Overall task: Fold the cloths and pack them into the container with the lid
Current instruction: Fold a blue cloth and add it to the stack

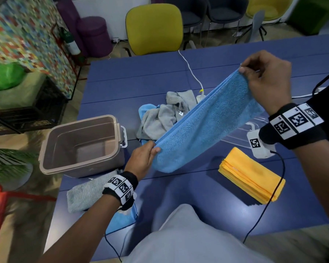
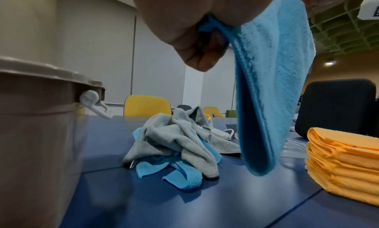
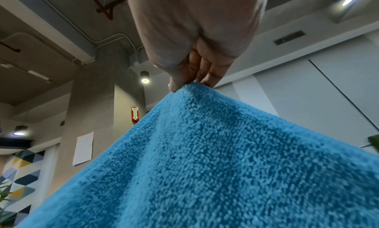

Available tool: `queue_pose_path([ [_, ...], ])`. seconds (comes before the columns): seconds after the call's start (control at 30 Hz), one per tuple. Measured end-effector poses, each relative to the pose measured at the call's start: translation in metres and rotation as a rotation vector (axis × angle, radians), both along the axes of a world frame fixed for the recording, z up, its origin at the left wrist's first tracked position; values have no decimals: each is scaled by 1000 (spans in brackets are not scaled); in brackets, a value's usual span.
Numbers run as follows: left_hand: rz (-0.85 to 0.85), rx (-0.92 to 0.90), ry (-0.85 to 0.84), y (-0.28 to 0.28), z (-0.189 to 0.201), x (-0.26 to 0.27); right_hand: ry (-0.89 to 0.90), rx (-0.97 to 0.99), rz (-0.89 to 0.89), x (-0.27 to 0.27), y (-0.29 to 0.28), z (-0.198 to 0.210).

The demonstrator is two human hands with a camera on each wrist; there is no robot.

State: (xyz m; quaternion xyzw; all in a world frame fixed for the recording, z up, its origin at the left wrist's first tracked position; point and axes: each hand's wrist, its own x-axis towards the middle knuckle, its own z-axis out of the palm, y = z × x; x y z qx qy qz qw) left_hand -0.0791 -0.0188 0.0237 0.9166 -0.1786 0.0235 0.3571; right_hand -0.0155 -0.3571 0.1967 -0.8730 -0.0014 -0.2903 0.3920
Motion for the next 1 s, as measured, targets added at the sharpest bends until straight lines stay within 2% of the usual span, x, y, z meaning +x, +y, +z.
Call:
queue_pose_path([
  [0.1,-50,79,77,1,9,-3,38,-2,-54,5,-10,-10],
  [0.2,-23,164,208,2,17,-5,104,-8,-94,7,-18,-28],
  [0.27,-14,236,166,9,17,-5,150,-10,-114,8,-22,-43],
  [0.33,-16,324,48,20,21,-3,198,7,-121,8,-24,-60],
  [0.43,-80,432,-49,35,29,5,233,53,-97,8,-22,-78],
  [0.57,-71,341,-35,58,36,19,203,62,-22,4,-22,-89],
  [0.7,75,272,-219,84,45,28,164,18,27,-3,-24,-93],
  [0.77,144,228,-259,87,47,24,141,37,44,-11,-21,-96],
  [0.9,213,91,-211,83,40,-2,123,105,29,-41,-14,-109],
  [1.0,245,-160,-141,86,40,-23,80,191,35,-68,-15,-108],
])
